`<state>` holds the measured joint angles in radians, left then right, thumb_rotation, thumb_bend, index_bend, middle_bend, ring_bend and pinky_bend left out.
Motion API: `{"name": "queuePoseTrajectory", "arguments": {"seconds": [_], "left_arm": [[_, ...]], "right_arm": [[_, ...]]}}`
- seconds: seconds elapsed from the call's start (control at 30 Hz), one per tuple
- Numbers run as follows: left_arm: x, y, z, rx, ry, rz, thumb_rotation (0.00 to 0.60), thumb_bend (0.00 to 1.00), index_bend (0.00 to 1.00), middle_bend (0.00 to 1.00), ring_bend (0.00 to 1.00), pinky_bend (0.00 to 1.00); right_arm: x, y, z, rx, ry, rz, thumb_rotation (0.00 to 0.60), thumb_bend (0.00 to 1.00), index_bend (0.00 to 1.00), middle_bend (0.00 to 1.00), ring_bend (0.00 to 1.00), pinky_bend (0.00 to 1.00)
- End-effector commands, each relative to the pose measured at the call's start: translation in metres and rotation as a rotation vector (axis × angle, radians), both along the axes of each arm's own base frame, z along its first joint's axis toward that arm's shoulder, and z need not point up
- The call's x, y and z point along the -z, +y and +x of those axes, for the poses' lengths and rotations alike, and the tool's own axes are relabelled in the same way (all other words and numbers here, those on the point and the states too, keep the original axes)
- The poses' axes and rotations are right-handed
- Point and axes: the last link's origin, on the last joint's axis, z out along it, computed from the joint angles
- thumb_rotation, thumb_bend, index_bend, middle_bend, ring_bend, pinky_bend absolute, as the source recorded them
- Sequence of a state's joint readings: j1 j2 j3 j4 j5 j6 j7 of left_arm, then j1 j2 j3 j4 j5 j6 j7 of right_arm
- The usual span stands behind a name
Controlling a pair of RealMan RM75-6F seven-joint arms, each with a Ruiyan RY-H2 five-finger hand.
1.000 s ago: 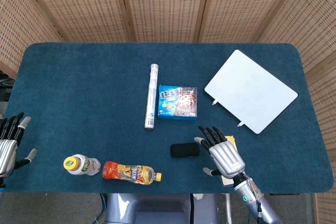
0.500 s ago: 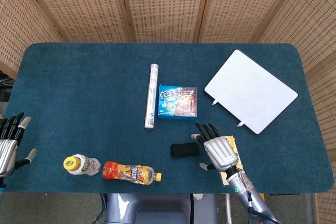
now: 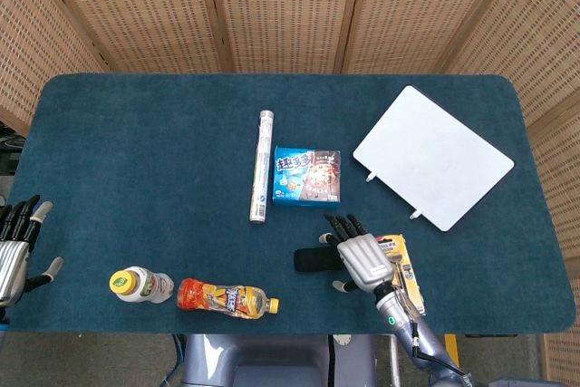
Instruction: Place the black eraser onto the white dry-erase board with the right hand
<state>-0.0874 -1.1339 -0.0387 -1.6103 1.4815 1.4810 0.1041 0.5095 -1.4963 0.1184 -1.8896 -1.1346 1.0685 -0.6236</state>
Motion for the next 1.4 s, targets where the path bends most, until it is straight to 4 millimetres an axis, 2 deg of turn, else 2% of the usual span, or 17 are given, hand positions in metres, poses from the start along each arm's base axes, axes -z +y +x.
{"name": "queuePoseTrajectory", "arguments": {"seconds": [0.03, 0.87, 1.13, 1.4], "left_arm": [[0.000, 0.000, 0.000, -0.002, -0.002, -0.001, 0.600, 0.30, 0.00, 0.00, 0.00, 0.00], [0.000, 0.001, -0.002, -0.028, 0.007, -0.006, 0.600, 0.30, 0.00, 0.00, 0.00, 0.00], [0.000, 0.001, -0.002, -0.032, 0.010, -0.004, 0.600, 0.30, 0.00, 0.00, 0.00, 0.00], [0.000, 0.000, -0.002, -0.033, 0.014, -0.005, 0.600, 0.30, 0.00, 0.00, 0.00, 0.00]], "right_arm": [[0.005, -0.003, 0.004, 0.002, -0.002, 0.009, 0.600, 0.13, 0.29, 0.00, 0.00, 0.00], [0.031, -0.028, 0.012, 0.110, 0.089, 0.015, 0.600, 0.13, 0.29, 0.00, 0.00, 0.00], [0.033, -0.028, 0.007, 0.163, 0.140, 0.007, 0.600, 0.13, 0.29, 0.00, 0.00, 0.00], [0.031, -0.023, 0.012, 0.220, 0.174, -0.039, 0.600, 0.13, 0.29, 0.00, 0.00, 0.00]]}}
